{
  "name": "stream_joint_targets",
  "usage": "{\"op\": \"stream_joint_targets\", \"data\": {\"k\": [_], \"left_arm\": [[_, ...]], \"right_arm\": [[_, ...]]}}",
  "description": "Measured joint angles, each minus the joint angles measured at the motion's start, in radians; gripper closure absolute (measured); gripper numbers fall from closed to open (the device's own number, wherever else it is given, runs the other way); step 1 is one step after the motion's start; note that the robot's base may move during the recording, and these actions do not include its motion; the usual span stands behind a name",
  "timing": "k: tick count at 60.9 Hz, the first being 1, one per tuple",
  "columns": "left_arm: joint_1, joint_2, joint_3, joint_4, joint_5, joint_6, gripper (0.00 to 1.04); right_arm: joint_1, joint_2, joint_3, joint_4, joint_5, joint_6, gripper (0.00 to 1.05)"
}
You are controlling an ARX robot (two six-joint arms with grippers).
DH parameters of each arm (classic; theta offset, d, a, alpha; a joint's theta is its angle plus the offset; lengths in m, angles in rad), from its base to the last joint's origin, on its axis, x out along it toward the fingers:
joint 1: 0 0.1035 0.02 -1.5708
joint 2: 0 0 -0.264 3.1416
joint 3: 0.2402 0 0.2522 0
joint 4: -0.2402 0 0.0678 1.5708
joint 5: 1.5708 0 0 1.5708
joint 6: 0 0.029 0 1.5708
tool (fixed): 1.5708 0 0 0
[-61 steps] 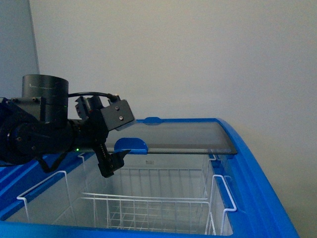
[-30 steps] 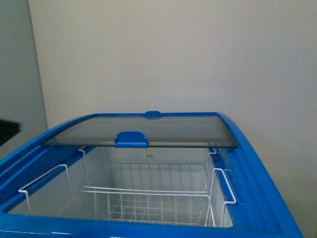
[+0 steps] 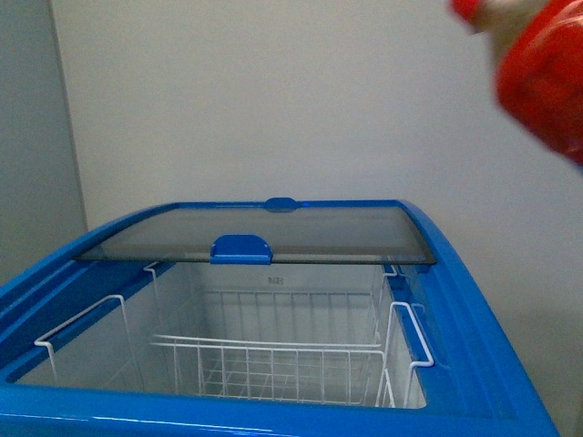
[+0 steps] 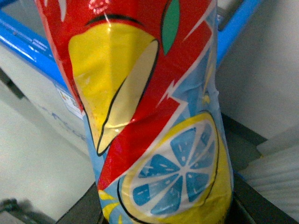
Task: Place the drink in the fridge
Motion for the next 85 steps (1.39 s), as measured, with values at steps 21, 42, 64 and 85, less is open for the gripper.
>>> {"op": "stream_joint_targets", "data": {"k": [21,42,64,85], "left_arm": [[-0.001,-0.133,-0.075,-0.058,0.003,0.004,1.02],[-0.001,-0.264,-0.121,-0.127,0.002,0.004,1.02],[-0.001,-0.356,-0.137,-0.202,0.003,0.005,1.02],[-0.001,-0.554,-0.137,-0.406,0.002,0.005,1.02]], "right_arm": [[0.198,0.549,0.351,-0.008,0.102,-0.588,0.62],[0.231,0.957,0.569,0.127,0.216,-0.732,0.62],[0.24,1.139,0.673,0.18,0.219,-0.732,0.62],[0.23,1.274,0.776,0.282,0.275,-0.648,0.62]]}}
